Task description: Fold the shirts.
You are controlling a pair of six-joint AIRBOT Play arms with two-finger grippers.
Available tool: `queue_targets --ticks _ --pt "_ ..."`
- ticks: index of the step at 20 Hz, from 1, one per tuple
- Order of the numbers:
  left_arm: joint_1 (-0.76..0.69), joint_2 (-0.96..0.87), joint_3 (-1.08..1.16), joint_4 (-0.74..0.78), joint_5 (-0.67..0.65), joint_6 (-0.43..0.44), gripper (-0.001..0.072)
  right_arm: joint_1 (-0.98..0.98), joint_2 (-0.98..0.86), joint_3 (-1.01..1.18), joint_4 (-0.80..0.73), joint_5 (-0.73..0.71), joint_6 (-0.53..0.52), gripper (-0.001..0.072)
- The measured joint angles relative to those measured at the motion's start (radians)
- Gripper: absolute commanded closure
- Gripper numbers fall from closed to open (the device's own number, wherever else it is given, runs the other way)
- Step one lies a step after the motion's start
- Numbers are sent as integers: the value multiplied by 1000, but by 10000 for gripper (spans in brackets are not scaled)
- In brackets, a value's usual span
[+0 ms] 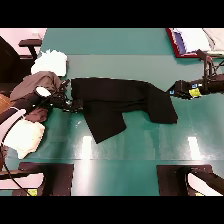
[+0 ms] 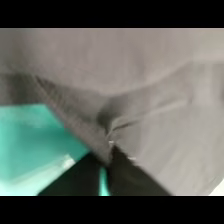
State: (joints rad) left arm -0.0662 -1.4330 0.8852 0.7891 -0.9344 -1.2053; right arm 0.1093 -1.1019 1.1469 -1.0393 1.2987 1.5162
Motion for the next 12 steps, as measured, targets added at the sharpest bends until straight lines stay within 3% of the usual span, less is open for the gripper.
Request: queue_targets --ticks 4,6,10,12 --pt "45 21 101 -14 -118 6 686 -87 0 -5 -43 75 0 368" --pt "72 53 148 -14 -155 8 687 -149 8 -38 -76 115 0 150" --pt "100 108 199 13 -188 10 687 -303 31 -208 -108 119 1 142" --pt "105 119 209 22 -199 10 687 -368 24 -306 -87 83 0 203"
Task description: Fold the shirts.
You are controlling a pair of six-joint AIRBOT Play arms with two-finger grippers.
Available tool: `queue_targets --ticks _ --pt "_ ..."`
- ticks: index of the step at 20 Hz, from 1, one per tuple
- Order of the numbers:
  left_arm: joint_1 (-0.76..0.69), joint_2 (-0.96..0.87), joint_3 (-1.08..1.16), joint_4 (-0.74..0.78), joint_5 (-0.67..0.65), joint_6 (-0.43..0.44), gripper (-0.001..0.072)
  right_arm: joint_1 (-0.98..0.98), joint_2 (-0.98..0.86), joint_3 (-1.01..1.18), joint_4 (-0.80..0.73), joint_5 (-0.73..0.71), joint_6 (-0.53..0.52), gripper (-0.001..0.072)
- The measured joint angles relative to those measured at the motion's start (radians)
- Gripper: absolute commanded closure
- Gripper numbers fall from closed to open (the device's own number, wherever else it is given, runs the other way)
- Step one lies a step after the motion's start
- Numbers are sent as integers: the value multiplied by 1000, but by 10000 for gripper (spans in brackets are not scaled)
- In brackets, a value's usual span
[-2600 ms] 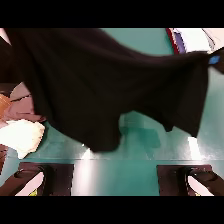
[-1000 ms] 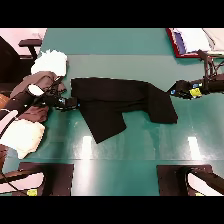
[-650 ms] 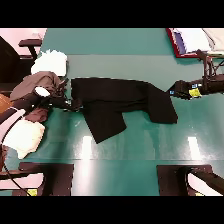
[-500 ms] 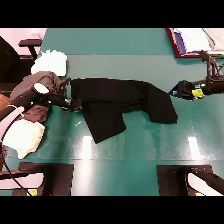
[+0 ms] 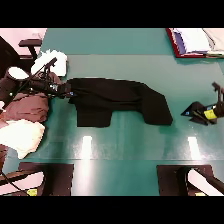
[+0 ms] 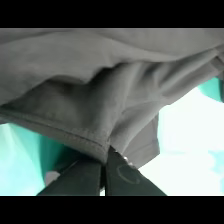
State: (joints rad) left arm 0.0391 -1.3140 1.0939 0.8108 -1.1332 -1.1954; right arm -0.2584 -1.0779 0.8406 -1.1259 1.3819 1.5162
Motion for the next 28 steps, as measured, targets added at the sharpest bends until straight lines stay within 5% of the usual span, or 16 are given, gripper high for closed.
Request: queue_targets --ticks 5,9,10,17,28 --pt "5 10 8 8 -5 0 686 -13 -90 -154 141 -118 -64 218" --pt "6 12 10 9 -7 0 687 76 -155 -185 211 -212 -100 641" --pt "6 14 10 11 -6 0 687 95 -160 -188 214 -235 -106 691" --pt "58 194 138 13 23 -22 687 137 27 45 226 -257 -139 692" --pt "135 451 893 9 93 -97 690 142 262 984 -26 -61 -49 692"
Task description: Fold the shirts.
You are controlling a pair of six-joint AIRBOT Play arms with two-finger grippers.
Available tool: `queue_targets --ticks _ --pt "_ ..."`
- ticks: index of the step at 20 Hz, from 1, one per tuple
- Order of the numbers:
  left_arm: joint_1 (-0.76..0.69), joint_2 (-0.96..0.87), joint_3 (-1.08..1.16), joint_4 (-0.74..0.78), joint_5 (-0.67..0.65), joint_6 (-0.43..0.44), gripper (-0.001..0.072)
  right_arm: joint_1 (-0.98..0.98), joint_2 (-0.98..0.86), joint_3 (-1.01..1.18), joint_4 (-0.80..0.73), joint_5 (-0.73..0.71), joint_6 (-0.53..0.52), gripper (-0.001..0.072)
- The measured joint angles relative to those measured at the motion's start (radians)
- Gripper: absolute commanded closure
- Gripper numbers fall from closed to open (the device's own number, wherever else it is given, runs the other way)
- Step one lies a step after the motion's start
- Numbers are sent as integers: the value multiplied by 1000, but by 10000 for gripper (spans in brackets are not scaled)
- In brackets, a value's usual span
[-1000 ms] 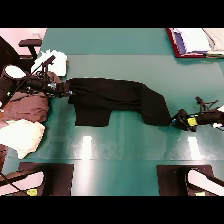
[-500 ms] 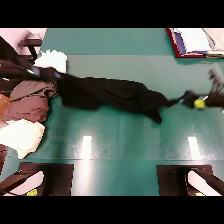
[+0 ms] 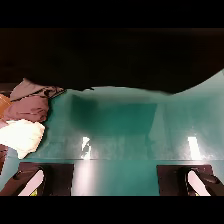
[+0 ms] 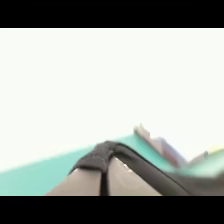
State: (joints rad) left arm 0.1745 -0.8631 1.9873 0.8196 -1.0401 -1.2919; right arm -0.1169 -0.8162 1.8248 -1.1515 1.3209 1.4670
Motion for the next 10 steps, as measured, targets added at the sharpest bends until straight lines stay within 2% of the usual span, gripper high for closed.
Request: queue_targets --ticks 5,7,10 --pt "2 4 140 26 48 -49 690 0 -119 337 -115 183 55 694" --pt "2 -15 97 56 27 -79 689 0 -170 371 -132 217 66 694" --pt "-8 -85 -37 73 -57 -106 688 0 -244 280 -148 241 75 694"
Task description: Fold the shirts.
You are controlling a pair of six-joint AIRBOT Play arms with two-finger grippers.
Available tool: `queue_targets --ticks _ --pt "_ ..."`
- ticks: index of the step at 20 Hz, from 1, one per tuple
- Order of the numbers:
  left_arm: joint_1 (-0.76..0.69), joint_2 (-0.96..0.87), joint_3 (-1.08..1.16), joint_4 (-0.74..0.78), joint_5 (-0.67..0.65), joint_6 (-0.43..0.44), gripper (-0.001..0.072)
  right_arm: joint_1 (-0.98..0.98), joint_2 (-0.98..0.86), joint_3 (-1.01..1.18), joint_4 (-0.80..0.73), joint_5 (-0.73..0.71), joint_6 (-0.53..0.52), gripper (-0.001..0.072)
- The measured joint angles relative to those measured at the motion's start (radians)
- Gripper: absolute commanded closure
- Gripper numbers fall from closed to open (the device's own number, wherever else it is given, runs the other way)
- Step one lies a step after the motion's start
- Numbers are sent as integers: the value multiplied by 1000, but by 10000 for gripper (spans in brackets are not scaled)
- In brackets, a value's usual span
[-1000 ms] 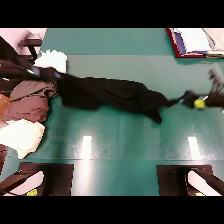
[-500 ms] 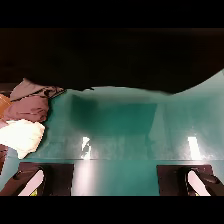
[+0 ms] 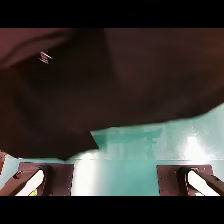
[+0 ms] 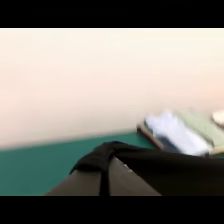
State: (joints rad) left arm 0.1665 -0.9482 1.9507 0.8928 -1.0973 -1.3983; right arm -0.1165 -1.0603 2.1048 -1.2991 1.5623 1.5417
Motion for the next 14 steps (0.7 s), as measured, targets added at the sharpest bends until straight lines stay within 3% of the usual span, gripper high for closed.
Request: queue_targets --ticks 7,14 --pt "-131 -382 -272 80 -140 8 688 58 -304 -293 -18 19 4 693" --pt "-150 -673 -313 111 83 12 688 91 -640 -234 -11 -102 -10 693"
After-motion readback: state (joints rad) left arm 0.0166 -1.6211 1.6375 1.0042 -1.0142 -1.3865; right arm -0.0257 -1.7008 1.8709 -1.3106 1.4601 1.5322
